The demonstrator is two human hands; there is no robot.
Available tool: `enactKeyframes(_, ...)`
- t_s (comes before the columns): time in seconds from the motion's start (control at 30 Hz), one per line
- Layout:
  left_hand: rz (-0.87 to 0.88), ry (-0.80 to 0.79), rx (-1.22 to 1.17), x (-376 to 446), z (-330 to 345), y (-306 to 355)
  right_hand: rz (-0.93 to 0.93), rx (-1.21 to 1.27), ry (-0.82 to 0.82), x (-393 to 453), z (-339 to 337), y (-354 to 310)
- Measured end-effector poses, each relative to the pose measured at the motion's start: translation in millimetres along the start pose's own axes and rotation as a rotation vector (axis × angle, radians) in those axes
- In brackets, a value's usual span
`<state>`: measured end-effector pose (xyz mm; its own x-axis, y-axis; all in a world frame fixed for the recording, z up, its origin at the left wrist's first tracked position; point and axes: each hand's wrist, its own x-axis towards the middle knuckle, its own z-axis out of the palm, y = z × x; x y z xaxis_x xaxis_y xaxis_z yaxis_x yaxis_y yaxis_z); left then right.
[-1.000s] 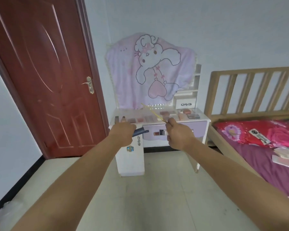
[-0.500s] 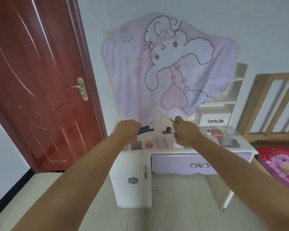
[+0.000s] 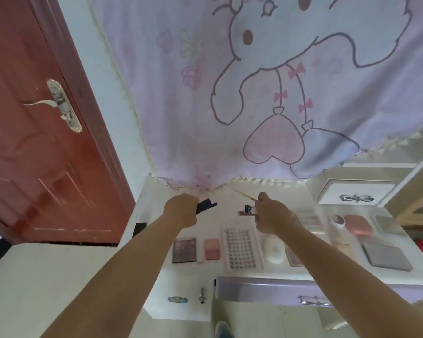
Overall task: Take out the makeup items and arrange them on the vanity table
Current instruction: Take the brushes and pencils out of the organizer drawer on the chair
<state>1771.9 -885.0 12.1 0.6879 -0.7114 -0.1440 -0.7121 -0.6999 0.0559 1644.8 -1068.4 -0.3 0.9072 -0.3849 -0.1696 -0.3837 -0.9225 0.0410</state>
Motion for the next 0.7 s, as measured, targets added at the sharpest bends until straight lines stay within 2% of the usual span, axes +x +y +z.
enactKeyframes(0.1, -0.069, -0.109, -0.082, 62, 33, 5, 0.035, 0.149, -0.094, 62, 38, 15)
enactKeyframes(0.2, -0.178, -0.206, -0.262, 113, 60, 11, 0.110, 0.324, -0.172, 103, 72, 25)
enactKeyframes(0.4, -0.411, -0.354, -0.632, 189, 103, 24, 0.215, 0.473, -0.167, 176, 100, 41)
enactKeyframes(0.57, -0.562, -0.337, -0.856, 228, 130, 36, 0.282, 0.564, -0.159, 208, 121, 51)
enactKeyframes(0.7, -0.644, -0.245, -1.003, 242, 132, 45, 0.268, 0.654, -0.082, 222, 123, 54)
